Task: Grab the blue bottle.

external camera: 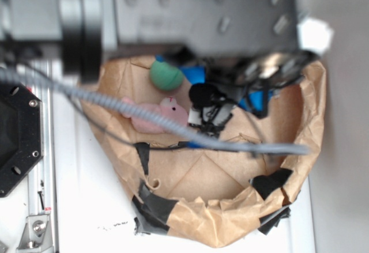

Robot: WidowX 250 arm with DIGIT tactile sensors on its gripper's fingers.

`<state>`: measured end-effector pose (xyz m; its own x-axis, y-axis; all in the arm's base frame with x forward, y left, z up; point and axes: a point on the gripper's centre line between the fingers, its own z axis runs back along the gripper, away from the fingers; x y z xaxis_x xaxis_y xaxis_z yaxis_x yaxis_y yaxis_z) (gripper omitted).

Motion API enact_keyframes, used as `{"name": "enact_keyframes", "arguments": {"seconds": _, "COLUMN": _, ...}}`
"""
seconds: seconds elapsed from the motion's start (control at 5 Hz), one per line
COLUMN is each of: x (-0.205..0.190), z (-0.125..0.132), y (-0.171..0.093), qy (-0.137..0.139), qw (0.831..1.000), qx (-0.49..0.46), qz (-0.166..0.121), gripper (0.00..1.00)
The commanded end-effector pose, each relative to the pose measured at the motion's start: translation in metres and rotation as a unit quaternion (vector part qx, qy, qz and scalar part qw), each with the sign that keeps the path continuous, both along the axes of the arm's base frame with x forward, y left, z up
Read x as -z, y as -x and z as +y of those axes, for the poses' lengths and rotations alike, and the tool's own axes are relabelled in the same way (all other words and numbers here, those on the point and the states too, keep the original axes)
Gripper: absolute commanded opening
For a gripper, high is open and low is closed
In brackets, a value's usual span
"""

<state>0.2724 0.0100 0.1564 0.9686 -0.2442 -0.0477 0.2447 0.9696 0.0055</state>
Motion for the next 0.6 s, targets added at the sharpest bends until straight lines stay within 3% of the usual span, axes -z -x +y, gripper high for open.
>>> {"name": "enact_keyframes", "arguments": {"seconds": 0.0, "x": -0.0888, "z": -0.0039, "y": 0.0175, "qy": 0.038, "qw": 0.971, "qx": -0.225, "qz": -0.073, "gripper": 0.0}}
{"name": "enact_keyframes", "arguments": {"seconds": 0.2, "x": -0.0927, "z": -0.007, "y": 0.0188, "qy": 0.032, "qw": 0.957, "qx": -0.278, "qz": -0.082, "gripper": 0.0}}
{"name": "enact_keyframes", "arguments": {"seconds": 0.4, "x": -0.0889, "z": -0.0069, "y": 0.025, "qy": 0.013, "qw": 0.953, "qx": -0.294, "qz": -0.079, "gripper": 0.0}}
